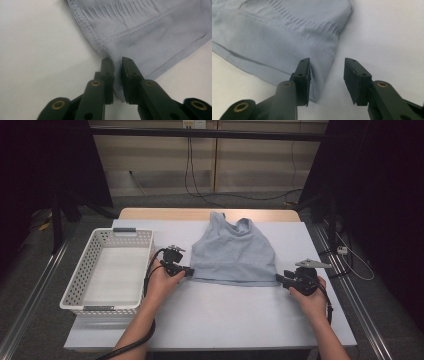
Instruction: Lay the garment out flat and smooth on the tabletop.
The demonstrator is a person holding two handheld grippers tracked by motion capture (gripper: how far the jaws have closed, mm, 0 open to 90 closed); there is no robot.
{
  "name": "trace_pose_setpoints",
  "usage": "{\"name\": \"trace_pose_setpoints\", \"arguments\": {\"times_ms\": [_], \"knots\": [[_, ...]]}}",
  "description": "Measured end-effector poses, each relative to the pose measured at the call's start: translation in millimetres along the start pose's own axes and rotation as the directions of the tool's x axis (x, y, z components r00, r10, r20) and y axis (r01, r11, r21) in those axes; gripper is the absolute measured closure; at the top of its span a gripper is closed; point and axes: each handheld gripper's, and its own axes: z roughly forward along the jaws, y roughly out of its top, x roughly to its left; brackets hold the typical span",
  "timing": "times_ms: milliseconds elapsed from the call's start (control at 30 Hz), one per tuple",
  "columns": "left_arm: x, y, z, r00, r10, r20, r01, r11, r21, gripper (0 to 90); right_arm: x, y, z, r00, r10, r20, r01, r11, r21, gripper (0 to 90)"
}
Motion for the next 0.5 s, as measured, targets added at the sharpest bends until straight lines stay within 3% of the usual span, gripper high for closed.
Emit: {"name": "trace_pose_setpoints", "arguments": {"times_ms": [67,200,367,500], "knots": [[-2.9,1.1,-0.4,0.9998,0.015,-0.014,-0.015,0.9998,0.011,85.7,-1.1,0.7,0.0,0.9999,0.014,-0.002,-0.014,1.0,0.002,54.9],[-1.9,1.2,-2.7,0.9999,-0.012,0.004,0.012,0.9997,0.021,86.9,-1.3,0.0,3.1,0.9996,0.024,-0.017,-0.024,0.999,0.023,59.8],[-1.0,4.4,-15.6,0.9993,-0.032,0.02,0.033,0.9995,-0.006,87.2,-0.6,1.9,3.7,0.9996,0.027,-0.013,-0.027,0.999,0.024,59.0],[-3.0,4.7,-17.6,0.9998,-0.015,0.013,0.015,0.9999,0.003,87.2,-2.3,2.7,2.6,0.9989,0.048,-0.003,-0.048,0.999,0.013,58.6]]}}
